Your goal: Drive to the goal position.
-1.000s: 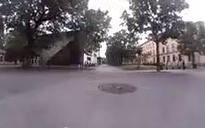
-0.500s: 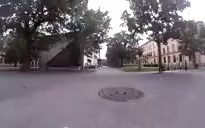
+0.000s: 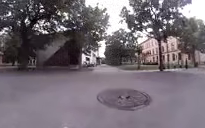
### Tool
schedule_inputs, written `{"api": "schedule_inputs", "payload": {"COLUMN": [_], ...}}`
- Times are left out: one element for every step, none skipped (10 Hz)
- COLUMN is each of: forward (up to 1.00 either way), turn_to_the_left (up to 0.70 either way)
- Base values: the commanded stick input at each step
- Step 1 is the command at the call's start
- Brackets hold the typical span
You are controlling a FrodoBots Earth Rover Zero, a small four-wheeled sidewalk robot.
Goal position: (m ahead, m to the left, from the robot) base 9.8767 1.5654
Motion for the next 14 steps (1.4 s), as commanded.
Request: {"api": "schedule_inputs", "payload": {"forward": [0.85,0.85,0.85,0.85,0.85,0.85,0.85,0.85,0.85,0.85,0.85,0.85,0.85,0.85], "turn_to_the_left": [0.0,0.0,0.0,0.0,0.0,0.0,0.0,0.0,0.0,0.0,0.0,0.0,0.0,0.0]}}
